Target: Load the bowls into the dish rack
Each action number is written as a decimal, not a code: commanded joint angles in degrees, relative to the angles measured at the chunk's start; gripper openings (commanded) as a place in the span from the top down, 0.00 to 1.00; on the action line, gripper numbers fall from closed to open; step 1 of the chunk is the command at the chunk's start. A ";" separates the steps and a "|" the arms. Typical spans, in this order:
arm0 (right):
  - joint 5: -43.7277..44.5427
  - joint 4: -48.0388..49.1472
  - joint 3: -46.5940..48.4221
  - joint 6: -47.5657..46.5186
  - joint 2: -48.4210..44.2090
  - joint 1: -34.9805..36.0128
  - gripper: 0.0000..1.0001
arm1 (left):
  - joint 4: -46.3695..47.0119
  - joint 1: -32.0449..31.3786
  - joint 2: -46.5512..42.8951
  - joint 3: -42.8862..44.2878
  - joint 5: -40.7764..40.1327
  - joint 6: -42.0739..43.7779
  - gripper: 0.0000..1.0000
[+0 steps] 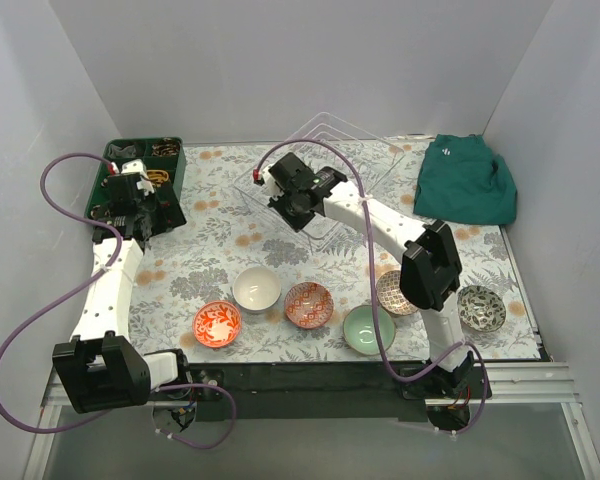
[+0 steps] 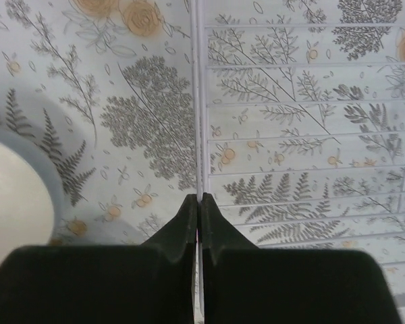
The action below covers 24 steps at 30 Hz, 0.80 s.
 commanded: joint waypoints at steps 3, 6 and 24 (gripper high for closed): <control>-1.65 -2.32 -6.71 -12.26 -9.06 0.75 0.99 | 4.41 -0.26 -1.47 -1.99 7.10 4.03 0.12; -2.88 -2.15 -12.06 -17.52 -12.40 0.66 0.99 | 4.41 -0.79 -1.64 -2.43 8.95 6.23 0.12; -12.47 -0.40 -36.76 -38.63 -30.16 2.32 0.99 | 4.85 -1.23 0.20 -2.69 14.32 5.80 0.14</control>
